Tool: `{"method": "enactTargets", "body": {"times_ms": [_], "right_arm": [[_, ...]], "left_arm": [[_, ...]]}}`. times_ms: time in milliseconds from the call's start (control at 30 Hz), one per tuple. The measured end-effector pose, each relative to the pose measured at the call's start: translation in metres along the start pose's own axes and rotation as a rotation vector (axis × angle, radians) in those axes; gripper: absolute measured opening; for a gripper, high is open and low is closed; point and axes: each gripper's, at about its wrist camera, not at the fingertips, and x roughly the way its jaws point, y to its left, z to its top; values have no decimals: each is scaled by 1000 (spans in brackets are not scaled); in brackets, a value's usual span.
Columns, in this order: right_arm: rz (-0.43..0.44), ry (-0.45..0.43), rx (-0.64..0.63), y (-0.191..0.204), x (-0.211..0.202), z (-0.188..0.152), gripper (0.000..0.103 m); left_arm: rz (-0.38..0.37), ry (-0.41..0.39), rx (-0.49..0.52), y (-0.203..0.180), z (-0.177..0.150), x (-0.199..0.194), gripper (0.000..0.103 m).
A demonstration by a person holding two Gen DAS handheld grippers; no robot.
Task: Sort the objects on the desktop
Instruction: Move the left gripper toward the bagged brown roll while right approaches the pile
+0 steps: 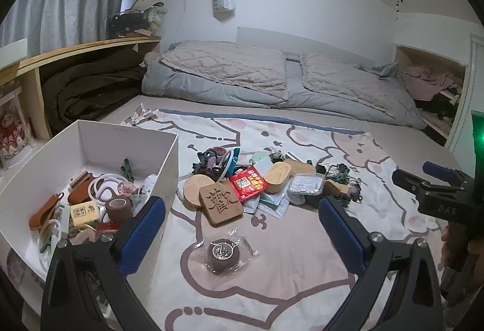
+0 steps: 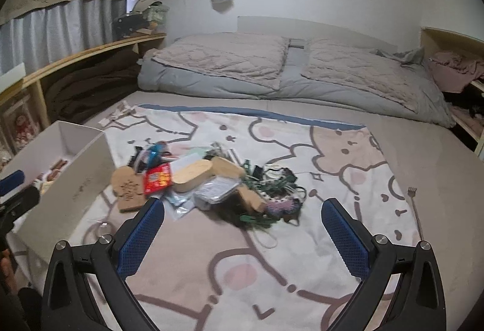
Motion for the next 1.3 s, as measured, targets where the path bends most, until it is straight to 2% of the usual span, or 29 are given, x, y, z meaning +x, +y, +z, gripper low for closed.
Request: {"method": "enactTargets", "body": {"times_ms": [133,433,733,967,1000,1033,1067,1300], "right_arm": [[-3,16,26,-6,19,-8,103],[-31,82,19,-2,57,-25,103],[-52,162,56,-9,94,-38,103],[-69,236,52,-11,128,-45,103],[-71,246,45,-11,133,-46,99],[-71,251,41,-10,136,-47,90],[-74,256,40,-10,139,-47,86],[-58,293,41,-14,156,-51,85]], "left_arm": [[19,4,-23,-6,-12,9,102],[27,89,-30,-17,-44,44,102],[120,148,-52,-12,-63,74,102],[162,183,-83,-3,-75,88,102],[171,182,-86,-2,-76,88,102],[179,179,-89,-1,-78,89,102],[187,175,-90,0,-79,89,102],[187,156,-139,5,-89,88,102]]}}
